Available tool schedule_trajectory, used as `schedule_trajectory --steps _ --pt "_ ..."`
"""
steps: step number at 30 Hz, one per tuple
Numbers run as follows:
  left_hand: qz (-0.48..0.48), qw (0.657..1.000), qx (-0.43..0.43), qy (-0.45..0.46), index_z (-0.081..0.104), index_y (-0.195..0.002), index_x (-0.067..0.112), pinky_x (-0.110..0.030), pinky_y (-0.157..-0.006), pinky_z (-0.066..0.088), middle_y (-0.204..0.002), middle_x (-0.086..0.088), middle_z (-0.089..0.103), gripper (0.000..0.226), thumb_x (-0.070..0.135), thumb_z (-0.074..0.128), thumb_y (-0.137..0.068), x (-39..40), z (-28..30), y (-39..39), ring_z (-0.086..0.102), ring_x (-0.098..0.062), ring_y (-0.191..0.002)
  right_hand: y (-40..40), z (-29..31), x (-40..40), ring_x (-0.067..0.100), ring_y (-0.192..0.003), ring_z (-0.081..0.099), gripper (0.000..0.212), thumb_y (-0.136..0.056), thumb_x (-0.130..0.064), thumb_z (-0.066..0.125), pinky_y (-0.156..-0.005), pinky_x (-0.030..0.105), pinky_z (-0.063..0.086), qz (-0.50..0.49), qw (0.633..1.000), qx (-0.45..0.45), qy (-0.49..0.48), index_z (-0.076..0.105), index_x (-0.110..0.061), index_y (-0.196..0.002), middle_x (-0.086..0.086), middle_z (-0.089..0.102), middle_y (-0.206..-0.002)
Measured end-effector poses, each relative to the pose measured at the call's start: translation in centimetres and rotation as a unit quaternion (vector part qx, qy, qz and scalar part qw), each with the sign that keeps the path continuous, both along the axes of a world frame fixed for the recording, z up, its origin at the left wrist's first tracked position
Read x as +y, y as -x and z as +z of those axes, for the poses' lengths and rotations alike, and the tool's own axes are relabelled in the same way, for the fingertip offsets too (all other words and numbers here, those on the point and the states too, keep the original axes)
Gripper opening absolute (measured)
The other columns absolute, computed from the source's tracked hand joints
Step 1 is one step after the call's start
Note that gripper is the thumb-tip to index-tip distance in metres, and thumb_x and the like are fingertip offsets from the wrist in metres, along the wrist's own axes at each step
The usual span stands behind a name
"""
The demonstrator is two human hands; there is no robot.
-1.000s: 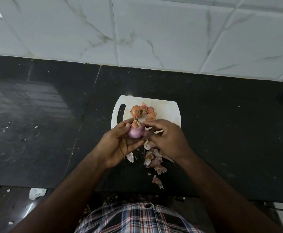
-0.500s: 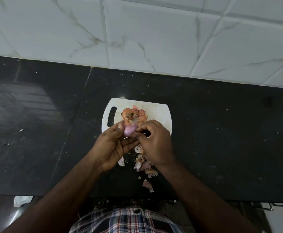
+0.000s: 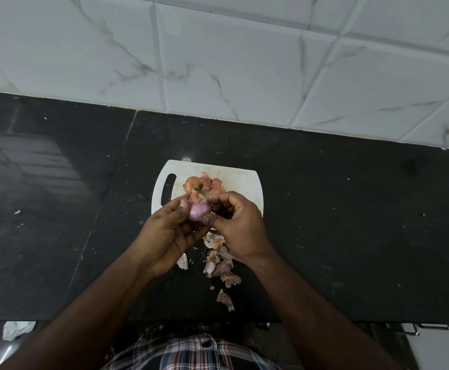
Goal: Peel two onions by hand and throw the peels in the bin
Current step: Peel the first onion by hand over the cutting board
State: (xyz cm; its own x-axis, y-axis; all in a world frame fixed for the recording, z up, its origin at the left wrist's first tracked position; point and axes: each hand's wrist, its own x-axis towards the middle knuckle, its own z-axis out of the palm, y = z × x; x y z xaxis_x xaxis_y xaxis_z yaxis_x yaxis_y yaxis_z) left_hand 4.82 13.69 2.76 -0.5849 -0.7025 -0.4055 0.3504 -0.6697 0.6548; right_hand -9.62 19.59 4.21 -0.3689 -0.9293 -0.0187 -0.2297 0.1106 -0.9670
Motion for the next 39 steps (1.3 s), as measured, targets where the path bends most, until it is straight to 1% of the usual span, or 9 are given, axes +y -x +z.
schedule_trajectory --steps 2,5,10,14,18,26,31,34,39 --pt "0.002 1.0 -0.004 0.001 0.055 -0.134 0.001 -0.041 -0.095 0.057 -0.129 -0.021 0.065 0.044 0.025 0.05 -0.097 0.0 0.0 0.0 0.064 -0.034 -0.121 0.0 0.1 0.0 -0.002 -0.078 0.064 0.026 -0.074 -0.025 0.086 -0.075 0.027 0.058 0.006 1.0 0.007 -0.007 0.069 -0.027 -0.094 -0.012 0.069 -0.083" --pt "0.005 1.0 -0.009 -0.002 0.053 -0.136 0.002 -0.042 -0.098 0.054 -0.131 -0.023 0.064 0.046 0.025 0.05 -0.097 -0.1 -0.1 -0.2 0.06 -0.036 -0.125 0.3 0.2 -0.1 -0.004 -0.071 0.061 0.024 -0.076 -0.024 0.084 -0.067 0.021 0.054 0.033 0.999 0.009 -0.028 0.065 -0.03 -0.09 -0.013 0.066 -0.079" --pt "0.017 1.0 -0.013 0.002 0.055 -0.134 0.002 -0.04 -0.096 0.056 -0.128 -0.021 0.066 0.038 0.021 0.045 -0.103 0.2 0.2 0.2 0.066 -0.032 -0.118 0.8 0.3 -0.4 0.0 -0.073 0.061 0.02 -0.082 -0.024 0.08 -0.07 0.023 0.054 0.066 0.996 0.016 -0.059 0.063 -0.028 -0.09 -0.01 0.065 -0.082" --pt "0.026 1.0 -0.009 0.002 0.056 -0.13 -0.001 -0.039 -0.093 0.057 -0.125 -0.023 0.068 0.036 0.02 0.045 -0.103 0.1 0.9 0.7 0.07 -0.03 -0.11 1.2 0.6 -0.9 -0.001 -0.072 0.057 0.019 -0.085 -0.022 0.077 -0.068 0.018 0.049 0.078 0.994 0.025 -0.066 0.059 -0.028 -0.087 -0.012 0.062 -0.081" --pt "0.027 1.0 0.005 0.002 0.058 -0.128 -0.001 -0.04 -0.093 0.057 -0.123 -0.023 0.069 0.034 0.019 0.042 -0.105 -0.1 1.6 0.9 0.069 -0.032 -0.112 1.7 0.7 -1.5 0.007 -0.077 0.058 0.018 -0.085 -0.028 0.077 -0.072 0.029 0.051 0.088 0.993 0.038 -0.075 0.059 -0.027 -0.089 -0.009 0.063 -0.083" --pt "0.038 0.999 0.007 0.01 0.062 -0.12 -0.001 -0.039 -0.091 0.058 -0.119 -0.023 0.071 0.033 0.02 0.041 -0.104 0.4 2.1 1.0 0.071 -0.031 -0.107 1.6 1.2 -1.4 0.011 -0.078 0.06 0.018 -0.087 -0.033 0.074 -0.075 0.038 0.056 0.094 0.991 0.047 -0.084 0.057 -0.031 -0.084 -0.007 0.063 -0.083" --pt "0.048 0.999 0.004 0.014 0.063 -0.118 -0.001 -0.037 -0.086 0.06 -0.115 -0.022 0.072 0.032 0.019 0.041 -0.105 0.7 2.5 1.2 0.073 -0.03 -0.103 1.4 1.6 -1.2 0.013 -0.076 0.058 0.017 -0.089 -0.031 0.072 -0.076 0.044 0.055 0.093 0.991 0.063 -0.079 0.058 -0.024 -0.085 -0.001 0.062 -0.082" --pt "0.048 0.999 -0.004 0.022 0.063 -0.119 -0.001 -0.037 -0.086 0.06 -0.115 -0.021 0.072 0.032 0.019 0.041 -0.106 0.8 2.6 1.2 0.073 -0.029 -0.103 1.3 1.4 -0.9 0.011 -0.075 0.058 0.014 -0.087 -0.025 0.074 -0.077 0.041 0.055 0.069 0.994 0.052 -0.065 0.062 -0.018 -0.089 -0.004 0.063 -0.081" --pt "0.042 0.998 -0.016 0.04 0.06 -0.125 -0.002 -0.037 -0.088 0.06 -0.117 -0.021 0.071 0.033 0.019 0.044 -0.105 0.9 2.4 0.9 0.071 -0.031 -0.107 0.8 1.3 -0.3 0.003 -0.083 0.066 0.019 -0.078 -0.014 0.081 -0.077 0.02 0.055 0.008 0.999 0.038 0.017 0.07 -0.024 -0.09 -0.007 0.072 -0.089"
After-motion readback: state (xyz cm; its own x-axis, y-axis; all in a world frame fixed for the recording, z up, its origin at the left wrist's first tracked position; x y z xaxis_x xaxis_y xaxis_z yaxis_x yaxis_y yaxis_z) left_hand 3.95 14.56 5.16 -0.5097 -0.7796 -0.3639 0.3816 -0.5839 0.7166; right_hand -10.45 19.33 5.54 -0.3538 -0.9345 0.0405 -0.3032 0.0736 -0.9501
